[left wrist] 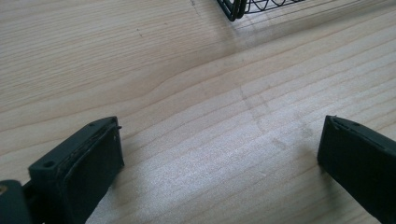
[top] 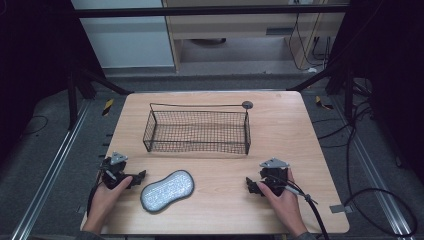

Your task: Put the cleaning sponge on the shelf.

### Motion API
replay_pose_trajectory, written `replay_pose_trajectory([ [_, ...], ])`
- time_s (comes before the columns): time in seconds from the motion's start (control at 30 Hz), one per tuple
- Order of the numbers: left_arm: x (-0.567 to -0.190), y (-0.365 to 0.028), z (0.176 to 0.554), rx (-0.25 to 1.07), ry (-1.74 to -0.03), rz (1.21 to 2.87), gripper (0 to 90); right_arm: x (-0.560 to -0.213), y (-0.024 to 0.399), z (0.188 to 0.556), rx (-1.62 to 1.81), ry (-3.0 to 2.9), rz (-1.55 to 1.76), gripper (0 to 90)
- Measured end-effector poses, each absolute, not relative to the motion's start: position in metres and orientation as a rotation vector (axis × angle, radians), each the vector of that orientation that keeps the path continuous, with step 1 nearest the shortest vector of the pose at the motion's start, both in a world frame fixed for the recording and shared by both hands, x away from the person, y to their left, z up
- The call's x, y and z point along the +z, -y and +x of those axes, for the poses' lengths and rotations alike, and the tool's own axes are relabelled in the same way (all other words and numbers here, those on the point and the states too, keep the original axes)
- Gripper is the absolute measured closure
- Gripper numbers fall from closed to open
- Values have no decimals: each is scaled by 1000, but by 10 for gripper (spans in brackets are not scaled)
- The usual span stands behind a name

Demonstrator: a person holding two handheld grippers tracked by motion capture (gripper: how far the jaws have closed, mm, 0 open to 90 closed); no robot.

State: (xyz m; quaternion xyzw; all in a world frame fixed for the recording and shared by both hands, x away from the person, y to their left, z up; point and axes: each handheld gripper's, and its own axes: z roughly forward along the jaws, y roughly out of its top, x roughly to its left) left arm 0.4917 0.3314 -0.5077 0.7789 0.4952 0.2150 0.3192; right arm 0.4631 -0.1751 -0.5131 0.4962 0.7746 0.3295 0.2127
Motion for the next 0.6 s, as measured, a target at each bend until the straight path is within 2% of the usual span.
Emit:
replay_pose_trajectory([
  [0.1,-504,-331,490,571,-1291,2042,34,-513,175,463,914,-2153,1376,4],
  [0.6,-473,-326,473,568,-1196,2062,34,-513,176,463,918,-2163,1366,4],
])
